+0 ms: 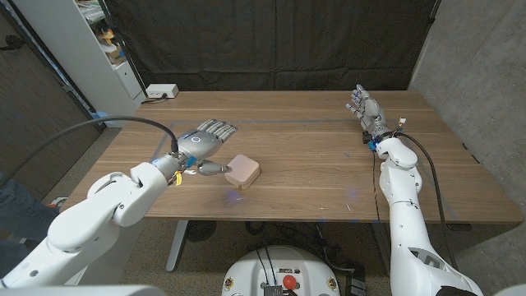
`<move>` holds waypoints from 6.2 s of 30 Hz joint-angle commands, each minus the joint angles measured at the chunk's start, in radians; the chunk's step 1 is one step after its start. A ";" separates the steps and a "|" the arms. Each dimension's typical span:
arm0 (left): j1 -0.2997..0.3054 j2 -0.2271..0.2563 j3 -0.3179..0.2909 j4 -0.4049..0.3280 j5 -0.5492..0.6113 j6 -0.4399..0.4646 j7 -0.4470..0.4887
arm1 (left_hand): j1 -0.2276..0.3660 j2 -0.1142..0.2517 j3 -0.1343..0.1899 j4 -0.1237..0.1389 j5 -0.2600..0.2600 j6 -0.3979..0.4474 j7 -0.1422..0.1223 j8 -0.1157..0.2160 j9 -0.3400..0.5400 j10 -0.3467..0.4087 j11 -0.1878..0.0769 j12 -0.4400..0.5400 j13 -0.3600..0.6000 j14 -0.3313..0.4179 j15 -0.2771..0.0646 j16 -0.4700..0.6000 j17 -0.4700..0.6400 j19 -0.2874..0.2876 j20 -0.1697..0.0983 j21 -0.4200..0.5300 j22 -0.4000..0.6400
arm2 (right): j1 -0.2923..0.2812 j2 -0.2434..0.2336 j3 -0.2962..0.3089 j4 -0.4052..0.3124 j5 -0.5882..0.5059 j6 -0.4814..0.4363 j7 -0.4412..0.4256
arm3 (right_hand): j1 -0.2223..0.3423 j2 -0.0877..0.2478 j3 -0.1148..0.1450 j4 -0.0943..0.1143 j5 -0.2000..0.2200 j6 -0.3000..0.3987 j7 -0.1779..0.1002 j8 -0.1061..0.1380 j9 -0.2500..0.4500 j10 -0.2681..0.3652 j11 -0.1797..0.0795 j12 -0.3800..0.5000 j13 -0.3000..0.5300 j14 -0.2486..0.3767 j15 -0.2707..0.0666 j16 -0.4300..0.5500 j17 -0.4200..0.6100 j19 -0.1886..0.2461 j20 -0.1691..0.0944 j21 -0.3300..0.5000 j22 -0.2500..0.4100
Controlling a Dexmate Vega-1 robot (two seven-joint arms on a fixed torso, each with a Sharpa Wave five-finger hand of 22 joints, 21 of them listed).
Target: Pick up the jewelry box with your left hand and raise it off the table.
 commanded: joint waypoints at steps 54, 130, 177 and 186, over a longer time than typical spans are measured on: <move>-0.187 0.101 0.160 0.027 -0.055 0.087 -0.289 | -0.073 -0.071 -0.089 0.029 0.037 -0.071 0.019 0.009 0.006 -0.066 0.059 0.002 0.014 -0.040 0.052 0.005 0.006 -0.016 0.009 0.003 0.008 | 0.033 -0.006 0.015 0.066 0.021 0.024 -0.003 | 0.009 -0.004 -0.004 -0.001 0.005 0.001 -0.002 0.007 0.003 -0.005 0.002 0.007 0.004 0.001 0.011 0.001 0.001 0.002 0.003 0.006 0.004; -0.475 0.123 0.479 0.140 0.012 0.068 -0.402 | -0.044 -0.037 -0.095 0.025 0.073 -0.058 0.027 0.016 0.005 -0.069 0.065 0.008 0.014 -0.034 0.055 0.003 0.003 0.002 0.010 0.004 0.006 | 0.084 -0.026 0.044 0.178 0.041 0.059 -0.005 | 0.008 -0.006 -0.007 0.000 0.006 0.000 -0.004 0.007 0.003 -0.008 0.003 0.007 0.004 0.000 0.012 0.001 0.002 -0.001 0.007 0.007 0.004; -0.553 0.076 0.568 0.217 -0.010 0.062 -0.435 | -0.030 -0.018 -0.095 0.025 0.086 -0.043 0.028 0.020 0.005 -0.059 0.055 0.015 0.014 -0.020 0.049 0.008 0.003 0.008 0.010 0.005 0.007 | 0.100 -0.042 0.042 0.219 0.035 0.056 -0.014 | 0.005 -0.011 -0.011 0.000 0.006 -0.002 -0.006 0.006 0.003 -0.009 0.005 0.007 0.004 0.000 0.015 0.001 0.002 -0.004 0.012 0.006 0.004; -0.558 0.063 0.581 0.237 -0.017 0.065 -0.429 | -0.024 -0.012 -0.093 0.024 0.088 -0.035 0.027 0.023 0.005 -0.051 0.054 0.018 0.014 -0.005 0.041 0.013 0.003 0.016 0.010 0.008 0.008 | 0.101 -0.043 0.040 0.227 0.032 0.055 -0.014 | 0.004 -0.012 -0.012 0.000 0.006 -0.002 -0.006 0.006 0.003 -0.009 0.005 0.007 0.004 0.000 0.016 0.001 0.002 -0.005 0.012 0.006 0.004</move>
